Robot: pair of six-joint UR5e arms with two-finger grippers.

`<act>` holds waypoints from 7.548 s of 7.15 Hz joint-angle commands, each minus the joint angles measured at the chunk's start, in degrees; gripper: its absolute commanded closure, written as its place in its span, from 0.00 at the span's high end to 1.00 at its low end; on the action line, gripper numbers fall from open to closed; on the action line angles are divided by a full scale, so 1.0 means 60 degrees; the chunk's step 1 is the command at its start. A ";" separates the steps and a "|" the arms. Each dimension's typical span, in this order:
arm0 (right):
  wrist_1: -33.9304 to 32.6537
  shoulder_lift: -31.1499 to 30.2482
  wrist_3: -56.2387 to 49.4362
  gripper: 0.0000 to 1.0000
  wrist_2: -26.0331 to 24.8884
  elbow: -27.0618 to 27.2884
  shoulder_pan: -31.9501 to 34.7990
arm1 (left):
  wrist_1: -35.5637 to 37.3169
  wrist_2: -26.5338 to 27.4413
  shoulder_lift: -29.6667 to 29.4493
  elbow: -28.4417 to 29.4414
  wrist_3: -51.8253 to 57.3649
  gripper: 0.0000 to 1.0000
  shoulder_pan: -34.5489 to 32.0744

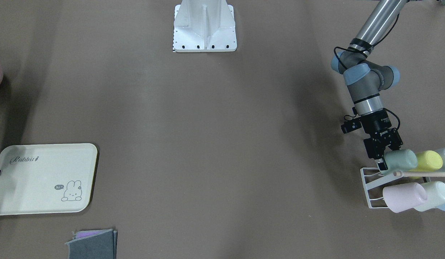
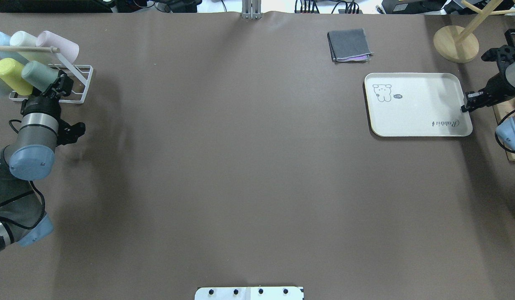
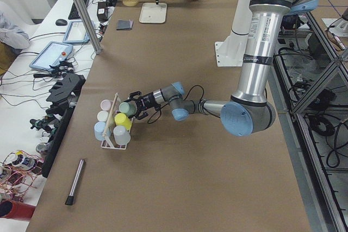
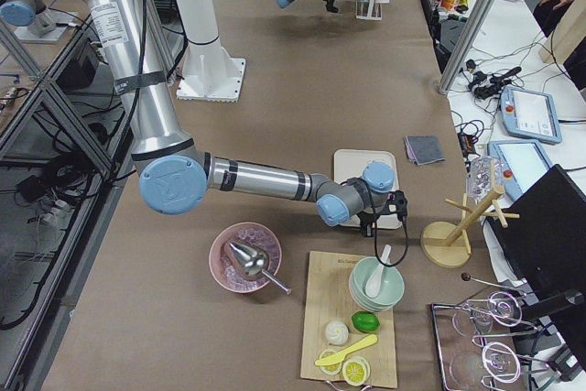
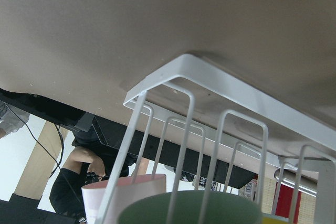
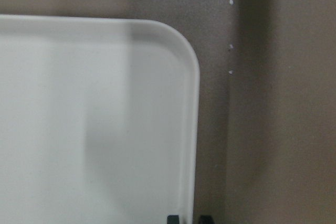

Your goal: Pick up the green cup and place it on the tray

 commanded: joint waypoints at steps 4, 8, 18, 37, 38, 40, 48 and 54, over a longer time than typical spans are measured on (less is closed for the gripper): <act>0.0029 0.0005 -0.0029 0.00 0.0221 0.0121 0.0026 | -0.0018 0.0010 -0.0215 0.0280 0.0015 0.98 0.0011; 0.0293 0.0342 -0.0030 0.00 0.2051 0.0748 0.1342 | -0.0061 -0.0005 -0.0215 0.0266 0.0015 0.88 -0.0019; 0.2300 0.2156 0.8022 0.00 -0.0928 0.2612 -0.3351 | -0.0586 -0.0005 -0.0215 0.0148 0.0978 0.75 -0.0092; 0.1835 0.1924 0.8203 1.00 -0.1350 0.3093 -0.4460 | -0.1336 -0.0209 -0.0142 -0.2105 0.2497 0.75 -0.0810; 0.1425 0.1895 0.8189 1.00 -0.0880 0.3400 -0.4108 | -0.1293 -0.0688 -0.0200 -0.2165 0.1722 0.75 -0.0795; 0.0840 0.1676 0.8000 1.00 -0.0876 0.3694 -0.3348 | -0.1204 -0.1404 -0.0639 -0.2195 -0.0048 0.74 -0.0722; -0.6652 -0.1575 -0.3808 1.00 -0.2267 0.8687 -0.0215 | -0.1394 -0.4941 -0.2177 -0.2430 -0.9773 0.71 0.0329; -0.7514 -0.2967 -0.4908 1.00 0.0148 0.7169 0.3494 | -0.2566 -0.3629 -0.4299 -0.0175 -1.4382 0.71 0.2306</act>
